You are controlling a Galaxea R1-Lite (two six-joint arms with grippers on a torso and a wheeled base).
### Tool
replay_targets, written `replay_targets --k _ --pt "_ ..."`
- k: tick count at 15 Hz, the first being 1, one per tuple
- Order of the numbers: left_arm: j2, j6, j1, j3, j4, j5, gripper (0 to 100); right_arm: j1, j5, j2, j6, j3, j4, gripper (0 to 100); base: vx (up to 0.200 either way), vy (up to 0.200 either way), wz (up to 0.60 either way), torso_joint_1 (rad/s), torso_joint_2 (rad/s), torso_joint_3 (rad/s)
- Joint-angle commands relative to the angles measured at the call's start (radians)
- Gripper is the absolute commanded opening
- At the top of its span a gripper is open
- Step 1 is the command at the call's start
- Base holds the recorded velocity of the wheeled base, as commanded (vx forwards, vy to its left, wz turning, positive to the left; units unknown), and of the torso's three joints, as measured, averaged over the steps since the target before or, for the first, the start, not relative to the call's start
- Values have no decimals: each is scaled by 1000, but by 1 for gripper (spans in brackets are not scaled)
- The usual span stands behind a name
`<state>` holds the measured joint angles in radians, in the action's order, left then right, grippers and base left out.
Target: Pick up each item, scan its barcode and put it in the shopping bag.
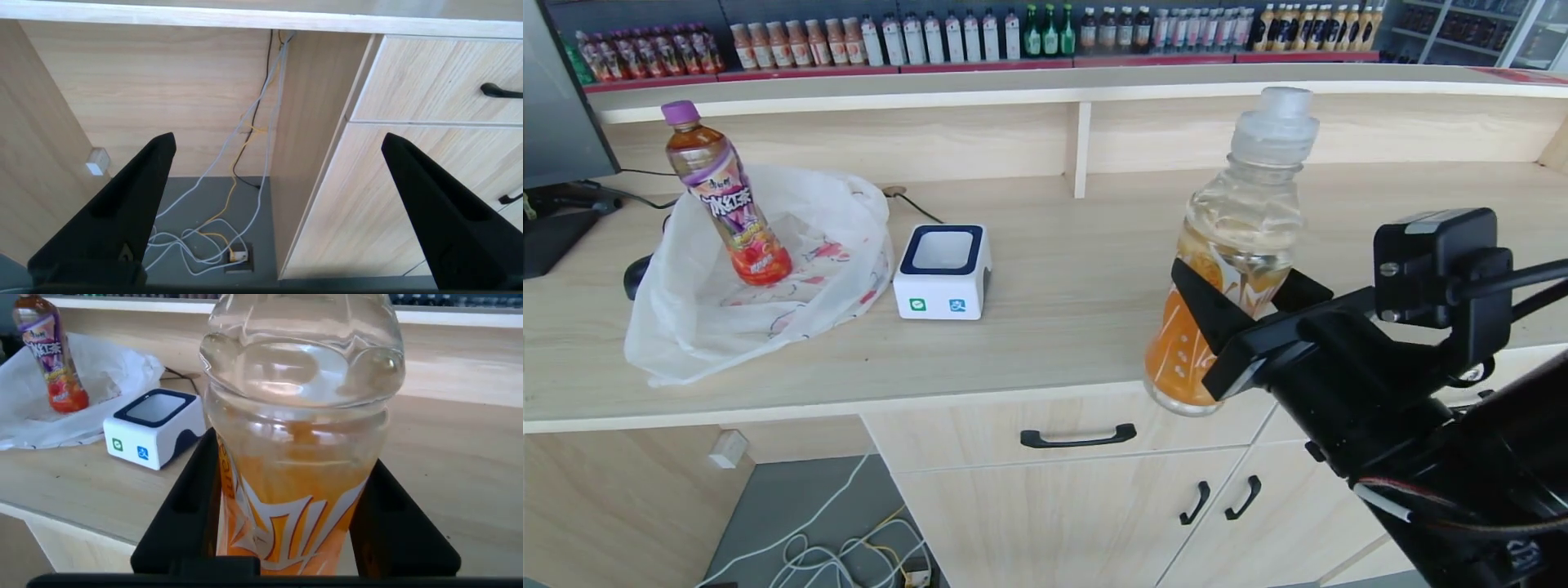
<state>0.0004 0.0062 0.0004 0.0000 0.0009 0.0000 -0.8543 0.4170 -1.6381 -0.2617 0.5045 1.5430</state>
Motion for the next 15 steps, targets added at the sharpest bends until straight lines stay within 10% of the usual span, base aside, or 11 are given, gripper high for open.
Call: replay_targets --k 1,15 --pt "1 0 0 0 1 0 100 -48 23 6 -1 -76 25 0 0 0 0 0 0 0" --pt "0 0 0 0 -1 0 100 -256 25 144 -226 -302 28 0 0 0 0 0 0 0"
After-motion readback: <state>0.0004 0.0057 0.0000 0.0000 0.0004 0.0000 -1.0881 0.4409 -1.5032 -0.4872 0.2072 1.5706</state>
